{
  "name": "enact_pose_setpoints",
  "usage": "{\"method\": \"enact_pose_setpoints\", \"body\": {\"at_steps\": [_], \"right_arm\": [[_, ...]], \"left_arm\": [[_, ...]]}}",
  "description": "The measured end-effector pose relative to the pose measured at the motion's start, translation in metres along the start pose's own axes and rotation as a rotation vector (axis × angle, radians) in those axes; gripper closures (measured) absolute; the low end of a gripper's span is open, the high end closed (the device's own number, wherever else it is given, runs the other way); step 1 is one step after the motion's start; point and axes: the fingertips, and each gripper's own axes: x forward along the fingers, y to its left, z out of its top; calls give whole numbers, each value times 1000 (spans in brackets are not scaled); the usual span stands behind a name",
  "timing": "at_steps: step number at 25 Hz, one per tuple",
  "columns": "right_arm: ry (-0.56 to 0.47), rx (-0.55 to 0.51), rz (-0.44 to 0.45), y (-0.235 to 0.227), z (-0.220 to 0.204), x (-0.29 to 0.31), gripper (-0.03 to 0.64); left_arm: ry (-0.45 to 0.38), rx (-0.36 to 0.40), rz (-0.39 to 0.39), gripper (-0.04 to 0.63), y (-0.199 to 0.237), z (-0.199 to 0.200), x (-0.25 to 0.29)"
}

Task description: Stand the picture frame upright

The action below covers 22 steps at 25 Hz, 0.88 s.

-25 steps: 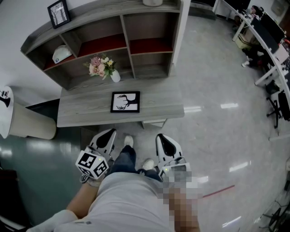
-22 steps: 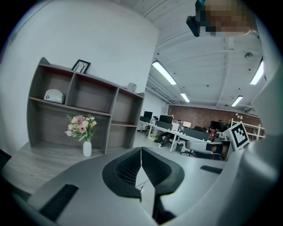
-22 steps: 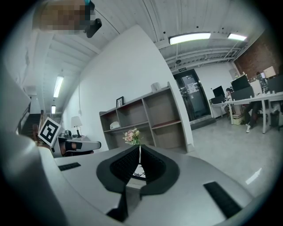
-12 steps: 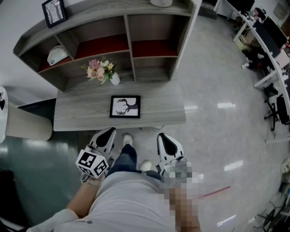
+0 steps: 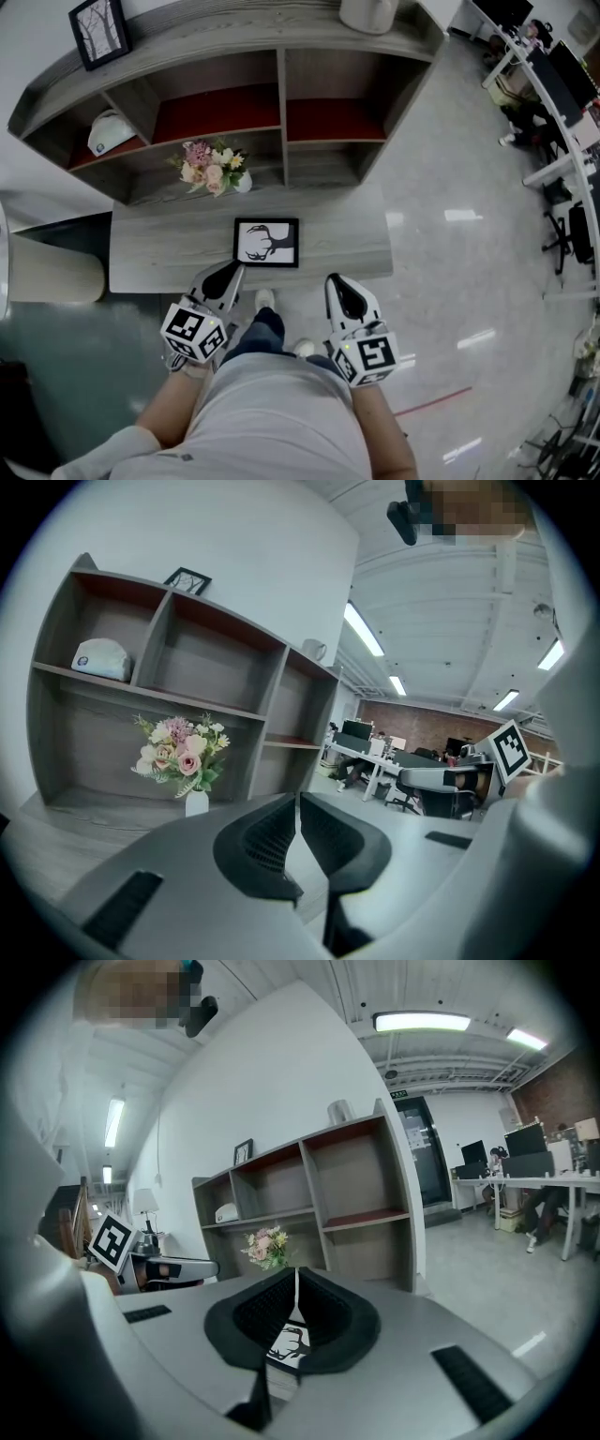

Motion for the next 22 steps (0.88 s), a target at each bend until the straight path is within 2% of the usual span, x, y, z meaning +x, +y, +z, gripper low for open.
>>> {"method": "enact_pose_setpoints", "body": {"at_steps": [10, 18, 22], "right_arm": [[18, -2, -41, -1, 17, 70, 596], [5, 15, -107, -6, 26, 115, 595], [3, 21, -141, -8, 27, 131, 595]], "left_arm": [[57, 3, -18, 578, 74, 11, 35], [128, 22, -30, 577, 125, 6, 52], [171, -1, -57, 574, 142, -4, 60]]}}
